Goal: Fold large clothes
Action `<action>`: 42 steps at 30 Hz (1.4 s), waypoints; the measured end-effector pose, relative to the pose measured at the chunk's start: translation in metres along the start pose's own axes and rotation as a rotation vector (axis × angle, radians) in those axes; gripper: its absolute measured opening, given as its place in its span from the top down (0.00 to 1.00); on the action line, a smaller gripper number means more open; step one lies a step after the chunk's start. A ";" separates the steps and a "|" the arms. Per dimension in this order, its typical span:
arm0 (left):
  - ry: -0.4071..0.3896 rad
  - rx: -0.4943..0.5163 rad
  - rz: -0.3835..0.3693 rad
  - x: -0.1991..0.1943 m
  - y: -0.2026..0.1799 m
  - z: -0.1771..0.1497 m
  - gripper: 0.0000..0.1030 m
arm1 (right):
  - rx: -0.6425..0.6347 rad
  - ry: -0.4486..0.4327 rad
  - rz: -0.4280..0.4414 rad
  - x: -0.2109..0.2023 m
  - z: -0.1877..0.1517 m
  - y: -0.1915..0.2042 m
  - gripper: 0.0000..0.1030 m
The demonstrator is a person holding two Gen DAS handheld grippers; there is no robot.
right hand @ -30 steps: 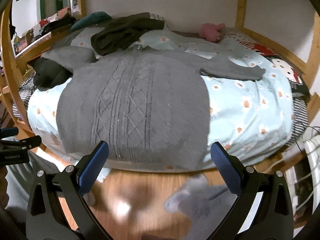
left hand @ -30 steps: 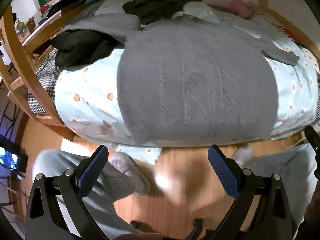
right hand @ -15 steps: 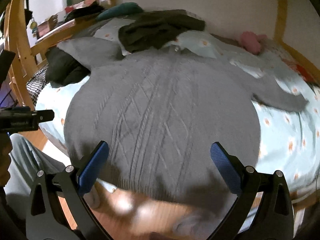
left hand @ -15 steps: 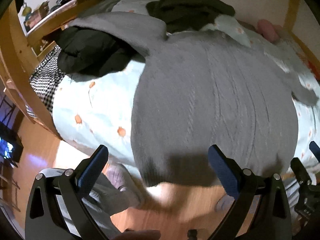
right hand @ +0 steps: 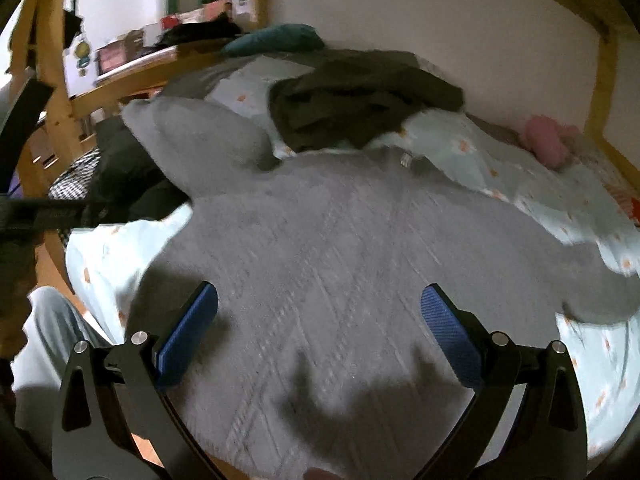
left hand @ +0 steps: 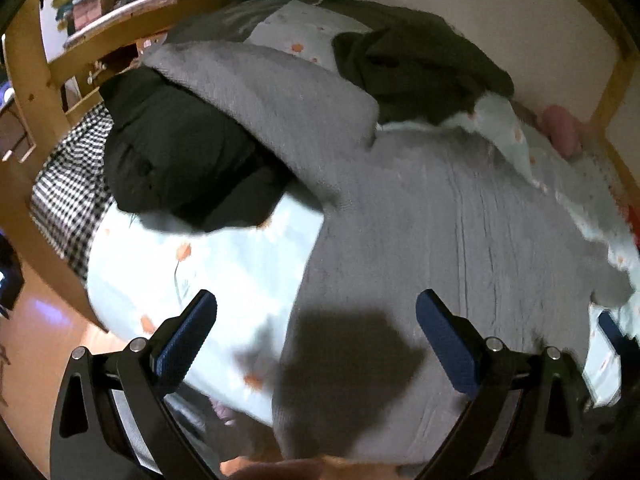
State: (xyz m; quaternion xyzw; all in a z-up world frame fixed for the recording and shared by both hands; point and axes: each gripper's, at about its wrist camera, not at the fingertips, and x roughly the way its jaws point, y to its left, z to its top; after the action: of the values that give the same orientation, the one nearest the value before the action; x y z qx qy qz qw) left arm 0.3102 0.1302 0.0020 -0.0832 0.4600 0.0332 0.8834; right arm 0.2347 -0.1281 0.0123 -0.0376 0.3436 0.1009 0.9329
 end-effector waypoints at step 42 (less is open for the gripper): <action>-0.031 -0.460 -0.612 0.131 0.167 0.144 0.04 | -0.639 -0.309 -0.006 0.164 0.086 0.214 0.92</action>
State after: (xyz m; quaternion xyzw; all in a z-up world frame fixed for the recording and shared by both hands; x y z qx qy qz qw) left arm 0.4790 0.3179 -0.0442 -0.4121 0.3811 -0.1285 0.8176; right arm 0.3654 0.1194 -0.0290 -0.3130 0.1496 0.2049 0.9152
